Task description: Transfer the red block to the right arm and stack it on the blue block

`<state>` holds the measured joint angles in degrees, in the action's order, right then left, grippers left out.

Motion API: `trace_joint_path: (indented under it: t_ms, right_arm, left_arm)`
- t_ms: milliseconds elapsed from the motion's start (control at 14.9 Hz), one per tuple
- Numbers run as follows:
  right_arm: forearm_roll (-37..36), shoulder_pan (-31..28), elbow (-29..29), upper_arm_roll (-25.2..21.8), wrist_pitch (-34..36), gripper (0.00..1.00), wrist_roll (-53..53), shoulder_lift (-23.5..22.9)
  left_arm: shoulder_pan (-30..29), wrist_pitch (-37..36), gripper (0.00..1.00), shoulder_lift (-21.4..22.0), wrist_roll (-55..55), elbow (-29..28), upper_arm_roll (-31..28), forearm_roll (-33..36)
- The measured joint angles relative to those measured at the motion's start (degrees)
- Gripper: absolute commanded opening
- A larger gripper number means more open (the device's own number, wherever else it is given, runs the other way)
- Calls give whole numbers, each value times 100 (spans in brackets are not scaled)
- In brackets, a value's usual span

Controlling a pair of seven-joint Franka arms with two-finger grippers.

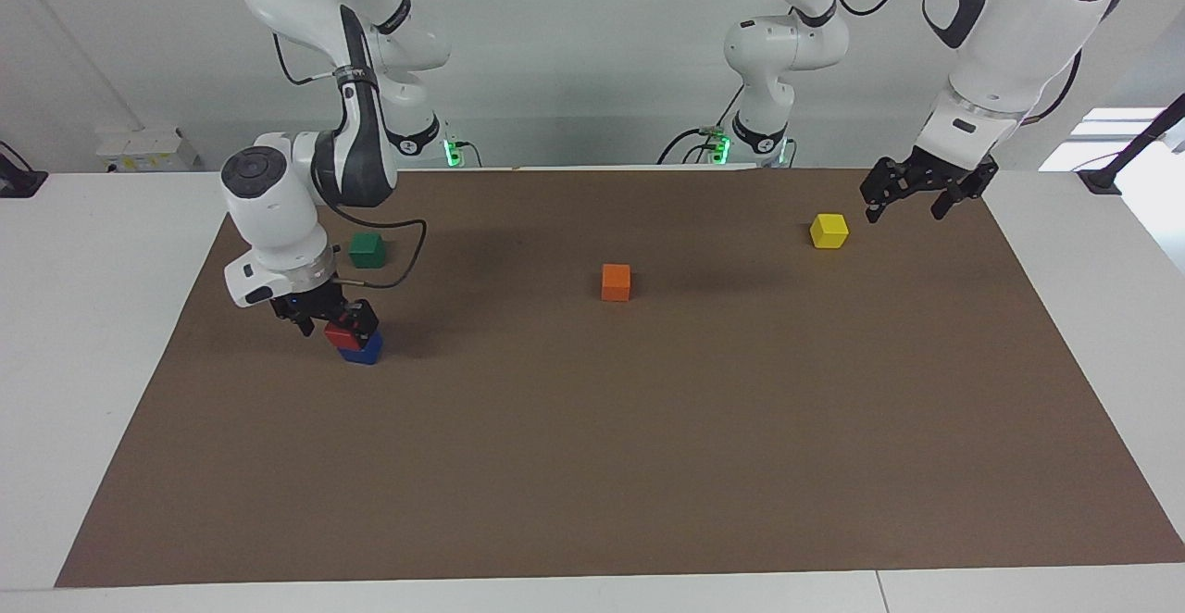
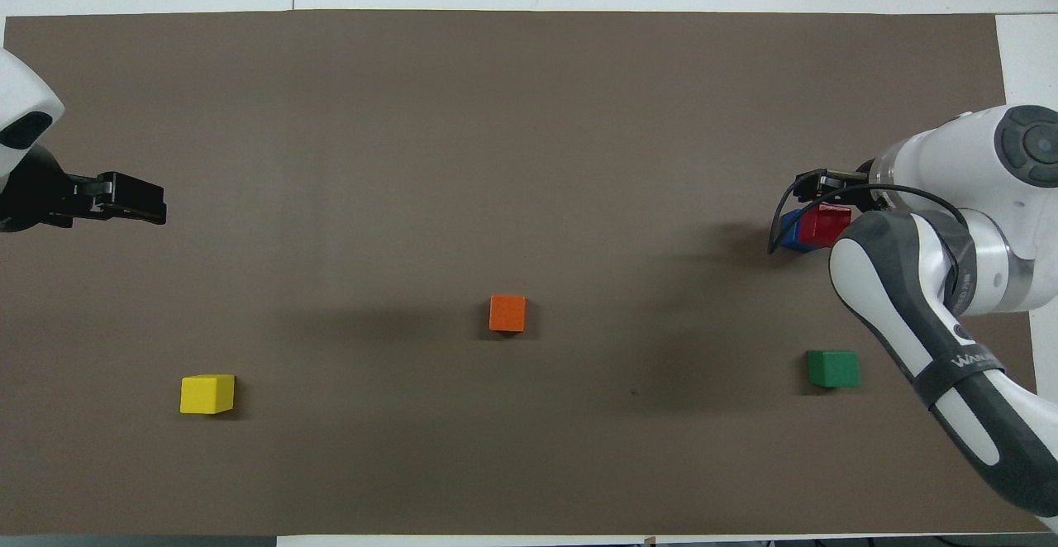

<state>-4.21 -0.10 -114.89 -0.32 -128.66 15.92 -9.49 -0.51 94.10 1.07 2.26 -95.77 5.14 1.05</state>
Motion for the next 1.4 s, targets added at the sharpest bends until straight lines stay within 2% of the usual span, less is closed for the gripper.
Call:
trace_joint_path:
  t_ms: [335,535,1070,1405]
  right_arm:
    - [23,5,995,221,1214,100,4,183]
    - [203,-9,1417,230,1838,100,-5,450]
    - [406,-59,1540,82,3247,100,-1190,1601]
    - [468,-108,1885,-5,3954,100,-1303,1628]
  left_arm:
    - [0,0,100,0,0,0,0,0]
    - [0,0,100,0,0,0,0,0]
    - [0,-2,100,0,0,0,0,0]
    - [0,-3,100,0,0,0,0,0]
